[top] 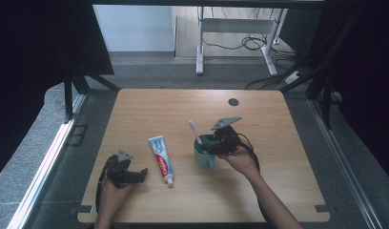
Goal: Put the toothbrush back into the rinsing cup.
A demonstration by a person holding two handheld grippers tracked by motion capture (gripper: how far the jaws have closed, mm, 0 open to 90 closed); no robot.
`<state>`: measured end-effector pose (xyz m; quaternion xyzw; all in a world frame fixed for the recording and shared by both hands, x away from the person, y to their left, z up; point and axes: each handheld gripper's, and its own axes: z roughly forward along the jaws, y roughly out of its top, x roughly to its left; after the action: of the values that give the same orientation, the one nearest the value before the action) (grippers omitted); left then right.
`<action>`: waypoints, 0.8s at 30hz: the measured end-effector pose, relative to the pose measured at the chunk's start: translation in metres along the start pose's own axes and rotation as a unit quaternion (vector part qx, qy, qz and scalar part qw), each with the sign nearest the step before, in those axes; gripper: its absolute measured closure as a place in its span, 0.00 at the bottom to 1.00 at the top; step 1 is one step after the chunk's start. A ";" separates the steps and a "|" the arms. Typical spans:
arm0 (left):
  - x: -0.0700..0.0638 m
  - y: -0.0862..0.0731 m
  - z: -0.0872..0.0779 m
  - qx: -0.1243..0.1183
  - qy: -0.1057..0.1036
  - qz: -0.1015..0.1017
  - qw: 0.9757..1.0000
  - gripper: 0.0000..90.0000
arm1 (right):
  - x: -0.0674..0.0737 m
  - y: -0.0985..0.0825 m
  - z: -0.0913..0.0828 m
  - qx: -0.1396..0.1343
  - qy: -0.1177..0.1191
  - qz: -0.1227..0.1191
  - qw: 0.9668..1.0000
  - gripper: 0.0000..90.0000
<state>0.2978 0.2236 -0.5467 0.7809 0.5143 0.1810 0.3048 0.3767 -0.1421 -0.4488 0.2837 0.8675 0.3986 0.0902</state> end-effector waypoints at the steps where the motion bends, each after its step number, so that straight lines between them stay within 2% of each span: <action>1: 0.000 0.000 0.000 0.000 0.001 0.000 1.000 0.00 | 0.000 0.000 -0.001 -0.001 -0.003 -0.005 1.000 0.49; 7: 0.000 0.000 0.000 0.000 0.001 0.000 1.000 0.00 | -0.001 0.000 -0.008 -0.002 -0.017 -0.011 1.000 0.42; 11: 0.000 0.000 0.000 0.000 0.000 0.000 1.000 0.00 | -0.004 -0.001 -0.013 -0.006 -0.027 0.000 1.000 0.34; 17: 0.000 0.000 0.000 0.000 0.001 0.000 1.000 0.00 | -0.008 -0.004 -0.021 -0.017 -0.026 0.013 0.999 0.25; 24: 0.000 0.000 0.000 0.000 0.000 0.000 1.000 0.00 | -0.008 -0.009 -0.029 -0.013 -0.034 0.008 0.999 0.15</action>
<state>0.2978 0.2236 -0.5466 0.7810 0.5141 0.1811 0.3047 0.3679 -0.1699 -0.4363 0.3031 0.8564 0.4003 0.1203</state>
